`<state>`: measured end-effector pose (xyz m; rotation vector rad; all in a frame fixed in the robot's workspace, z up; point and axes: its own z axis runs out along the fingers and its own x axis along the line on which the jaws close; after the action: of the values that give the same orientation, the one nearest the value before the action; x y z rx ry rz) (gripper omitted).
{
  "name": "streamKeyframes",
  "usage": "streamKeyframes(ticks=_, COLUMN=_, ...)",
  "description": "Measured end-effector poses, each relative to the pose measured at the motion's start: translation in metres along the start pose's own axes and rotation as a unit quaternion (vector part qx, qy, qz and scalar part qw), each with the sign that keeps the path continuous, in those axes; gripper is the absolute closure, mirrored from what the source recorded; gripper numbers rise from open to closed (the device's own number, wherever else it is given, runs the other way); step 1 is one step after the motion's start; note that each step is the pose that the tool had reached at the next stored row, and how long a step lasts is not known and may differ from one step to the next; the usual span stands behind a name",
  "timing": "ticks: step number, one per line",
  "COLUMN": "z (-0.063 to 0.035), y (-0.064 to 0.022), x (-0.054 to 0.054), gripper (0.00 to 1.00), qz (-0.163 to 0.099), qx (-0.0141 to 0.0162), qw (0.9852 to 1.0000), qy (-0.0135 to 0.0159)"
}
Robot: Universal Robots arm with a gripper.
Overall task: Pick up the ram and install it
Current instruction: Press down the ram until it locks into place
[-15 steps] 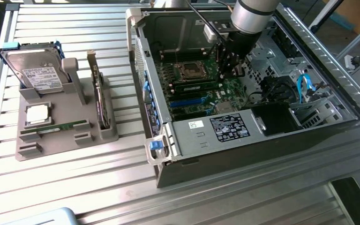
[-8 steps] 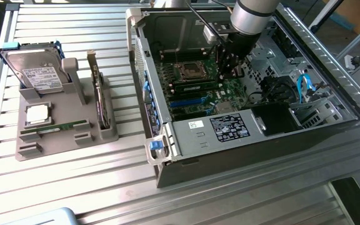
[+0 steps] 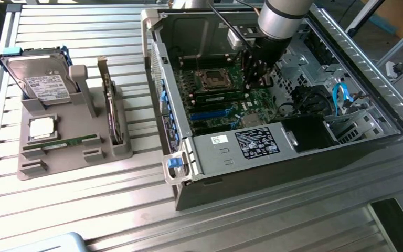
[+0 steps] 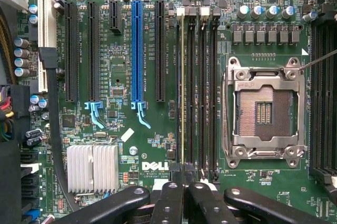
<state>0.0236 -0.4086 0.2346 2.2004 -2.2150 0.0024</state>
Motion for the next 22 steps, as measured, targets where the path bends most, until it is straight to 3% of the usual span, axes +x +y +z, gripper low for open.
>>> streamKeyframes(ticks=22, z=0.0034, y=0.0, x=0.0001, gripper=0.89, qz=0.0, qx=0.0, qw=1.0, qy=0.0001)
